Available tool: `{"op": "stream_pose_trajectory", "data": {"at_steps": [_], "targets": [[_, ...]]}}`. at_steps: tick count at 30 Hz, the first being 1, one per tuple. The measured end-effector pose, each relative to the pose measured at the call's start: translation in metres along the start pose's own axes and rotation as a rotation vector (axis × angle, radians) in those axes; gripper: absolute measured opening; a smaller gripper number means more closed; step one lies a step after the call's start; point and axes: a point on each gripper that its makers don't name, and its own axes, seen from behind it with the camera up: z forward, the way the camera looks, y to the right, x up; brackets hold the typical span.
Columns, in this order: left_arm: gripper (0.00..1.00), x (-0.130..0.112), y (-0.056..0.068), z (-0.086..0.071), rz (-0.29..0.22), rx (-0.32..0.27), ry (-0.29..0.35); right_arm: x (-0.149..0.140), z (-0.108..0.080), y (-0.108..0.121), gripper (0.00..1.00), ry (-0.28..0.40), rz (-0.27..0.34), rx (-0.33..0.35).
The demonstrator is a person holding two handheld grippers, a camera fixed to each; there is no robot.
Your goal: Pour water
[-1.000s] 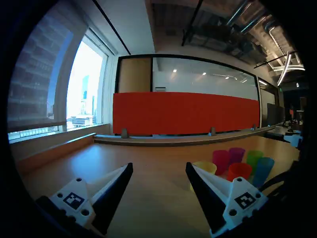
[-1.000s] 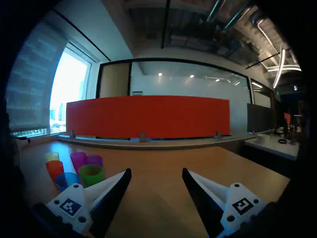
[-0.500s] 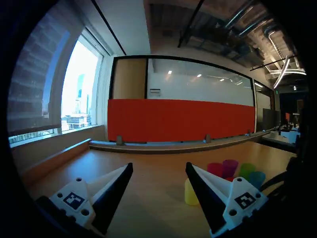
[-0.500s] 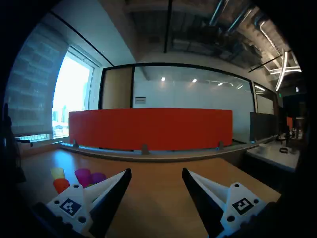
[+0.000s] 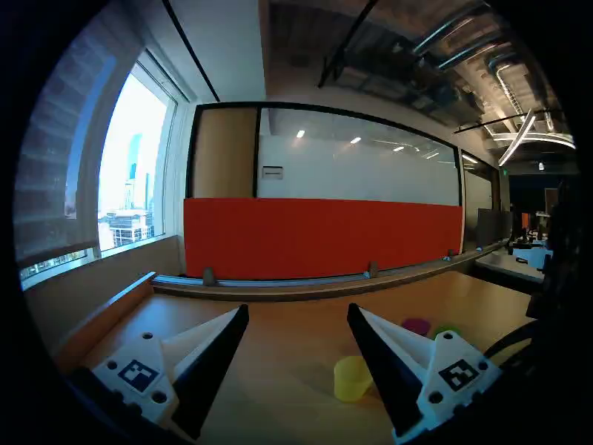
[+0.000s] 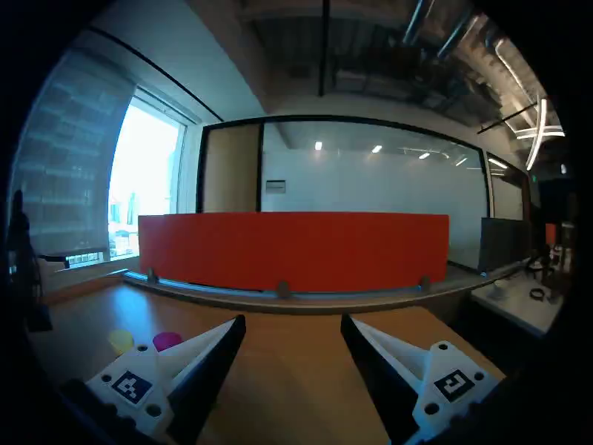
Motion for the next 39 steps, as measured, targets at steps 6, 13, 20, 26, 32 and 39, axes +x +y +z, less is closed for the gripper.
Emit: {"op": "stream_pose_trajectory", "data": {"at_steps": [6, 13, 20, 26, 32, 39], "targets": [[0.99, 0.026, 0.006, 0.006, 0.021, -0.038, -0.006, 0.028, 0.005, -0.003, 0.99, 0.021, 0.003, 0.032], [0.99, 0.037, 0.019, 0.011, 0.013, -0.107, -0.019, 0.041, 0.007, -0.009, 0.99, 0.021, -0.024, 0.073], [0.99, 0.040, 0.041, 0.010, 0.006, -0.235, -0.026, 0.038, 0.008, -0.021, 0.99, -0.016, -0.031, 0.153], [0.99, 0.038, 0.055, 0.009, 0.000, -0.324, -0.047, 0.044, 0.005, -0.037, 0.99, -0.031, -0.025, 0.261], [0.99, 0.034, 0.062, 0.010, 0.062, -0.374, -0.073, 0.047, -0.001, -0.053, 0.99, -0.048, -0.044, 0.366], [0.99, 0.033, 0.078, 0.009, 0.080, -0.446, -0.095, 0.051, -0.007, -0.068, 0.99, -0.068, -0.045, 0.466]]}}
